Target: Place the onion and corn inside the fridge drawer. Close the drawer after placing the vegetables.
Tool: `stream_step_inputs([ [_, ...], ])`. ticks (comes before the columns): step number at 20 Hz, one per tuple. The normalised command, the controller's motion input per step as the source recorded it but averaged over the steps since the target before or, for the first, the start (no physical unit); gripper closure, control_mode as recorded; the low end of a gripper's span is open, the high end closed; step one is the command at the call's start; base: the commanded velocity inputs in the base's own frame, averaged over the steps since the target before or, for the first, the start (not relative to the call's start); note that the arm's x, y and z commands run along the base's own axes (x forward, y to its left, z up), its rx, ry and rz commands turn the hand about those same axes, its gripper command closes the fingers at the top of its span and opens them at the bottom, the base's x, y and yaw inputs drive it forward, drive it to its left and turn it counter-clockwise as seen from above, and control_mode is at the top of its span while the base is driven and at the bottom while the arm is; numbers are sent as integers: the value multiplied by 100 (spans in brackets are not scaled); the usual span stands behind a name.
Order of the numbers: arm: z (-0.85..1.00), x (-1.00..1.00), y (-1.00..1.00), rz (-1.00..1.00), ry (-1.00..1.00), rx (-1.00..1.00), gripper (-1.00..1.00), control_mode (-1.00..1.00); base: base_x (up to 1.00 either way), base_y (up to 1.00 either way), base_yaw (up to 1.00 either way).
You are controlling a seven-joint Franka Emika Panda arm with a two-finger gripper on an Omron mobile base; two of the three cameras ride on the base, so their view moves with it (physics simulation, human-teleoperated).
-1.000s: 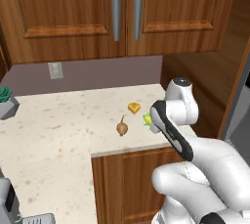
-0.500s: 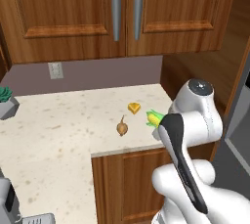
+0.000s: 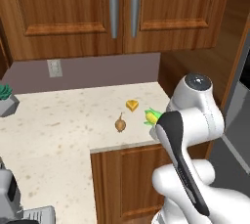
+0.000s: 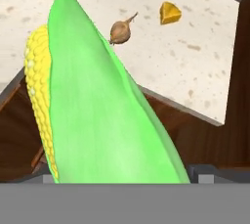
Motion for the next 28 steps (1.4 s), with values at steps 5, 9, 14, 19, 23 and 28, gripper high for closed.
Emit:
stream_step_inputs([
  [5,0,0,0,0,0,0,100,100,-100,11,-21],
  [9,0,0,0,0,0,0,100,100,-100,12,-28],
  [14,0,0,0,0,0,0,100,100,-100,-68,-22],
  [19,0,0,0,0,0,0,100,100,-83,-100,-6],
  [23,0,0,0,0,0,0,100,100,5,-100,0],
  [28,0,0,0,0,0,0,100,100,89,-82,0],
])
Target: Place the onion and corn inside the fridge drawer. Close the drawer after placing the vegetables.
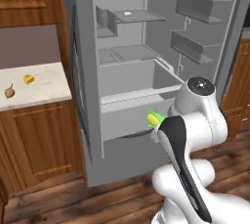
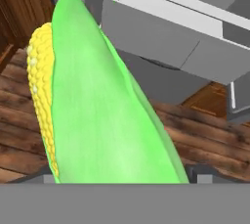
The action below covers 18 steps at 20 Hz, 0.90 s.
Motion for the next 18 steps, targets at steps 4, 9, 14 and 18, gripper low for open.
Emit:
stream_step_inputs([
  [4,0,0,0,0,0,0,100,100,95,-63,0],
  [9,4,20,-6,0,1,1,100,-100,36,-26,1],
  [14,54,100,-12,4,14,4,100,-100,0,0,0],
  [18,24,100,-1,2,16,3,100,-100,0,0,0],
])
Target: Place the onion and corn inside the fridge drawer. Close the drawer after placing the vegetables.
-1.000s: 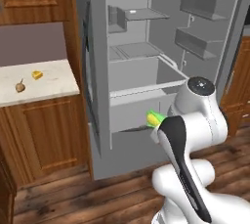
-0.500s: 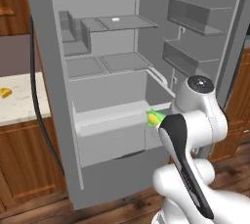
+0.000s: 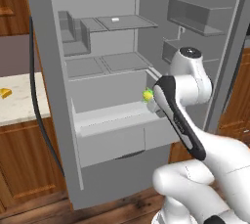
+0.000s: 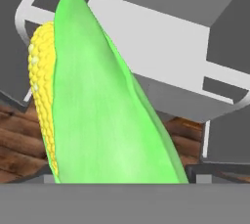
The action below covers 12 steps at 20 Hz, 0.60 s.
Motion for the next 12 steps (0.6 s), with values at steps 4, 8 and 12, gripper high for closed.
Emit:
stream_step_inputs([
  [4,-41,100,0,0,3,0,100,-100,0,0,0],
  [8,-54,100,0,0,0,0,100,-100,0,0,0],
  [12,-56,100,0,0,0,0,100,-100,0,0,0],
])
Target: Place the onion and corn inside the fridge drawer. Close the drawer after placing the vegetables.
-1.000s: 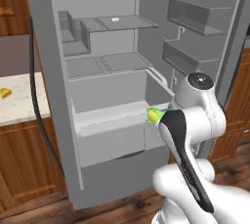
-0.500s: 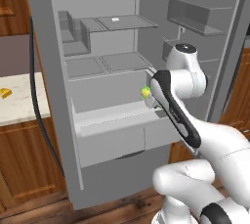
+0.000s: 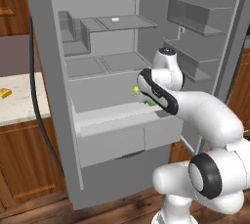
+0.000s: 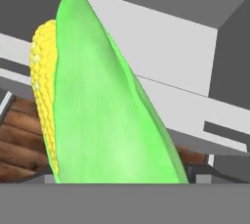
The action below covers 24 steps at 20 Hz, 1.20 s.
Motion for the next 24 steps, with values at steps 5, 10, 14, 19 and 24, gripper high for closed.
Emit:
stream_step_inputs([
  [5,-32,100,0,0,6,0,100,-100,0,0,0],
  [10,-50,100,0,0,3,0,100,-100,0,0,0],
  [14,-61,89,0,0,5,1,100,-100,0,0,0],
  [19,-83,36,0,1,3,4,100,-100,0,0,0],
  [24,-79,-18,2,2,6,3,100,-100,0,0,0],
])
